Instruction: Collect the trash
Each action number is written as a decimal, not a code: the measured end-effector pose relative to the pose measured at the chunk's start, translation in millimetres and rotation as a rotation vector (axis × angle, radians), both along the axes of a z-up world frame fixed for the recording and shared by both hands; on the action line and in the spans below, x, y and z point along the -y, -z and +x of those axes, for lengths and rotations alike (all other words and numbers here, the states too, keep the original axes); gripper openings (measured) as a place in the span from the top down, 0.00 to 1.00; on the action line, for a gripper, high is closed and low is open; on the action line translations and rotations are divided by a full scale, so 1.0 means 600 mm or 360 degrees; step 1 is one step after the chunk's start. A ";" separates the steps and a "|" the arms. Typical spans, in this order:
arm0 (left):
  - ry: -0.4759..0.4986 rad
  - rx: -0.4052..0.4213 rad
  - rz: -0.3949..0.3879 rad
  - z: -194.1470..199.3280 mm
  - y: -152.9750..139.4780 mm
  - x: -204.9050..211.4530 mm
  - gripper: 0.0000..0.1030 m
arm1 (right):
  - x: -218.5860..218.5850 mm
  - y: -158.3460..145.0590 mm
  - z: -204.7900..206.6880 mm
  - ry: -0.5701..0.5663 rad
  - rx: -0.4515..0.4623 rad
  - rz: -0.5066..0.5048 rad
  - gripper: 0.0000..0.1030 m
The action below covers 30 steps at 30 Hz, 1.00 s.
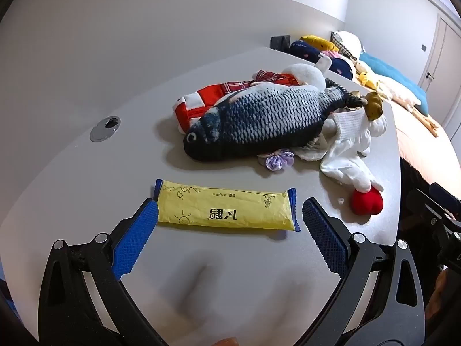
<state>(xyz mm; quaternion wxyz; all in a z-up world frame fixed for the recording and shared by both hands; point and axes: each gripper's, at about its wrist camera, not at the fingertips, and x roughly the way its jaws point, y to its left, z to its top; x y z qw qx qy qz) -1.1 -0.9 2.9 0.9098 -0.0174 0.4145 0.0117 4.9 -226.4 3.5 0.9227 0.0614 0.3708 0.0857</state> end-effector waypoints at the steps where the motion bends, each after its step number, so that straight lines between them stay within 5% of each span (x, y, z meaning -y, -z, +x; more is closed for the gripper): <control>1: 0.0001 0.0000 -0.0001 0.000 0.000 0.001 0.06 | 0.000 -0.001 0.000 -0.0001 0.0000 0.0000 0.02; 30: 0.0009 -0.0004 0.0009 -0.001 -0.003 0.002 0.06 | 0.011 0.001 -0.001 0.0013 -0.0013 0.0003 0.02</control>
